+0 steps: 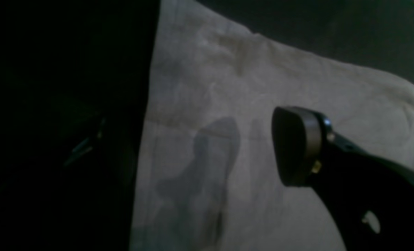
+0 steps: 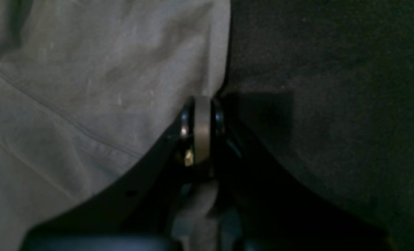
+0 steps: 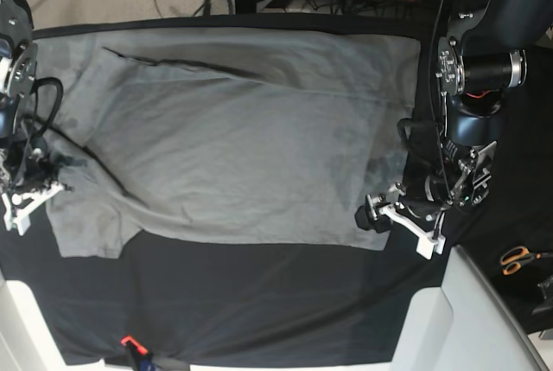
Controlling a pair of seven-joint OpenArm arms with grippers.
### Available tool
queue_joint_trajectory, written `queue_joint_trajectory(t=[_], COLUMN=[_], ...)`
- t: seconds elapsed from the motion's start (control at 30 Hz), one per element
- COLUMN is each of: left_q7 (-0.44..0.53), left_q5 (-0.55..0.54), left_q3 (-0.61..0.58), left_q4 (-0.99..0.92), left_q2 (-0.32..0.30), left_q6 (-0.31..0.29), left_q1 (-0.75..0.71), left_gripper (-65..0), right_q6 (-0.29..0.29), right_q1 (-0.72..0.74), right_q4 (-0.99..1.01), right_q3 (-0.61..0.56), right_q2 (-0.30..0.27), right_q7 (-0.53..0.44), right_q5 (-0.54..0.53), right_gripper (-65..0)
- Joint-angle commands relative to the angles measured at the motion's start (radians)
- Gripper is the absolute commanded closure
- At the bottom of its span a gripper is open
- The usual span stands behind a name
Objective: Fold the T-shirt properly
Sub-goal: 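Move the left gripper along the shirt and grasp the opposite side edge, then pull the grasped side edge inward with the left gripper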
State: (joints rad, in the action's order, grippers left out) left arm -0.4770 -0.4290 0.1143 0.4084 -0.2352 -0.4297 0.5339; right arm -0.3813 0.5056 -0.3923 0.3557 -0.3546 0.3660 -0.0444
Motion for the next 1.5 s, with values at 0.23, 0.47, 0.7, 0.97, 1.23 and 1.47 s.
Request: queue_joint_trajectory(t=[0.23, 0.47, 0.7, 0.97, 1.23, 1.47], left_q7=[-0.13, -0.13, -0.179, -0.246, -0.3, -0.305], left_q5=[0.045, 0.045, 0.043, 0.045, 0.054, 0.046], left_q3=[-0.006, -0.006, -0.006, 0.065, 0.083, 0.084], left_q4=[-0.019, -0.018, 0.113, 0.326, 0.422, 0.43], left_q2=[0.027, 0.018, -0.025, -0.057, -0.059, -0.059], left_q6=[0.018, 0.019, 0.021, 0.093, 0.099, 0.101], left_q1=[-0.036, -0.033, -0.065, -0.177, -0.225, -0.219], left_gripper=[-13.2, 0.0, 0.0, 0.0, 0.0, -40.0], right_q6=[0.0, 0.0, 0.0, 0.0, 0.0, 0.0], right_q1=[0.029, 0.026, 0.026, 0.026, 0.026, 0.024], right_q4=[-0.015, -0.015, -0.015, -0.015, -0.015, -0.015], right_q3=[0.001, 0.001, 0.001, 0.001, 0.001, 0.001], right_q2=[-0.017, -0.017, -0.017, -0.016, -0.016, -0.016], right_q7=[-0.011, -0.011, -0.011, -0.011, -0.011, -0.009], right_q5=[-0.007, -0.007, -0.007, -0.007, -0.007, -0.007], right_gripper=[0.0, 0.0, 0.0, 0.0, 0.0, 0.0])
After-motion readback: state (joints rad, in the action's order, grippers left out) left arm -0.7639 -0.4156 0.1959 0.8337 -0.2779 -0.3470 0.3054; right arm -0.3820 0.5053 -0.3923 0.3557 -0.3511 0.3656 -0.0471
